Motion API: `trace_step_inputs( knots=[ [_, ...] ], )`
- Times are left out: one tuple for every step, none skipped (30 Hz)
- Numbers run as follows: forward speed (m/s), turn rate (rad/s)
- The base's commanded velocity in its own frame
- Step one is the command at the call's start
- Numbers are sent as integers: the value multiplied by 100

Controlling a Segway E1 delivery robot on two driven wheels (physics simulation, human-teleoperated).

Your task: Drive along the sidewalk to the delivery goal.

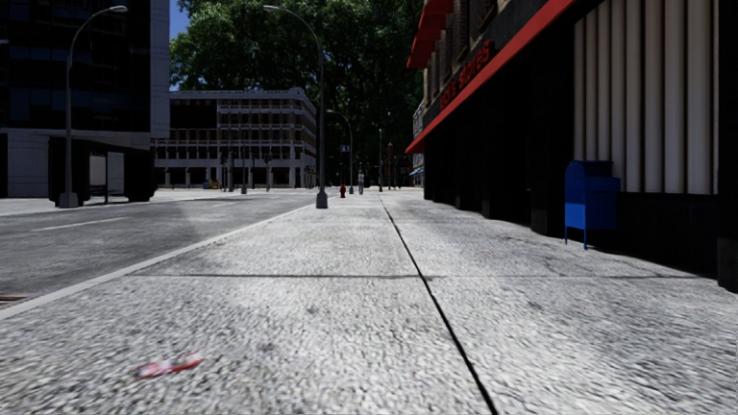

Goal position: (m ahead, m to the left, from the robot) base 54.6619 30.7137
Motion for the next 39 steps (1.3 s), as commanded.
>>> trace_step_inputs(
  knots=[
    [200, 0],
    [200, 0],
    [200, 0],
    [200, 0],
    [200, 0],
    [200, 0],
    [200, 0],
    [200, 0],
    [200, 0],
    [200, 0],
    [200, 0],
    [200, 0],
    [200, 0],
    [200, 0],
    [200, 0],
    [200, 0],
    [200, 0],
    [200, 0],
    [200, 0],
    [200, 0],
    [200, 0],
    [200, 0],
    [200, 0],
    [200, 0],
    [200, 0],
    [200, 0],
    [200, 0],
    [200, 0],
    [200, 0],
    [200, 0],
    [200, 0],
    [200, 0],
    [200, 0],
    [200, 0],
    [200, 0],
    [200, 0],
    [200, 0],
    [200, 0],
    [200, 0]
  ],
)
